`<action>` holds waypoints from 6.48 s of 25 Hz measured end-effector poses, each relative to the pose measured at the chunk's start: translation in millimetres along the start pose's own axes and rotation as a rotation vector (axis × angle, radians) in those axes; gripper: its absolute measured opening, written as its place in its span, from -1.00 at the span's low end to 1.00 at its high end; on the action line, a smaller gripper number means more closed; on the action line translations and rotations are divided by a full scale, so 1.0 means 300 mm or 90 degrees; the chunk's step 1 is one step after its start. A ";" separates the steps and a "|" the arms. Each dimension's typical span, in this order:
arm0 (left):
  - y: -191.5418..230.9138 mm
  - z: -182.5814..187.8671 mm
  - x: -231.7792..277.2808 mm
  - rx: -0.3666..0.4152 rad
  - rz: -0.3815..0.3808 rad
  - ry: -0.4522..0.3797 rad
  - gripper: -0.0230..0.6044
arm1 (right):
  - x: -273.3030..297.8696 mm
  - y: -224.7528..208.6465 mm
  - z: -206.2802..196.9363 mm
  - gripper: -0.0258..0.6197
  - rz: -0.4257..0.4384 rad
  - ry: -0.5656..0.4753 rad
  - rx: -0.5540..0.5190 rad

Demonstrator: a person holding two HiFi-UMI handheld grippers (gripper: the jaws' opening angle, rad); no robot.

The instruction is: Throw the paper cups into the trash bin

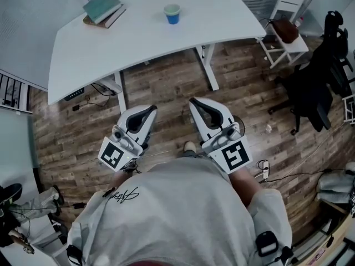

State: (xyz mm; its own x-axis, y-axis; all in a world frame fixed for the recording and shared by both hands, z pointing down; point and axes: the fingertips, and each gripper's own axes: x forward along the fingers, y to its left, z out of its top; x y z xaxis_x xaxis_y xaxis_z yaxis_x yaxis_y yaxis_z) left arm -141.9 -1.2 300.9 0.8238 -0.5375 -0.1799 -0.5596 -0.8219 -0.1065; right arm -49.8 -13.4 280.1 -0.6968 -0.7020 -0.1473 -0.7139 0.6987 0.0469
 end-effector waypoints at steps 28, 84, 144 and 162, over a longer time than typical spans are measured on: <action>0.033 -0.038 0.142 -0.002 0.019 -0.014 -0.95 | 0.009 -0.149 -0.057 -0.89 0.017 0.004 0.010; 0.518 -0.072 0.293 -0.004 0.039 -0.022 -0.95 | 0.429 -0.412 -0.086 -0.89 0.015 -0.001 -0.006; 1.034 -0.165 0.551 -0.022 0.025 -0.006 -0.95 | 0.813 -0.813 -0.262 -0.84 -0.022 0.065 0.013; 1.034 -0.175 0.553 -0.019 0.048 0.005 -0.95 | 0.867 -0.859 -0.470 0.00 -0.019 0.204 0.032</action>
State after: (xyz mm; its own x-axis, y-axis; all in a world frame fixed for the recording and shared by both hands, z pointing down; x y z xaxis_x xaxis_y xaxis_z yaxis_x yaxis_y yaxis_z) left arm -174.1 -355.2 289.4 0.7802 -0.5993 -0.1792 -0.6172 -0.7842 -0.0643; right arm -56.8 -395.5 368.9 -0.6679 -0.7244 0.1706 -0.7355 0.6775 -0.0022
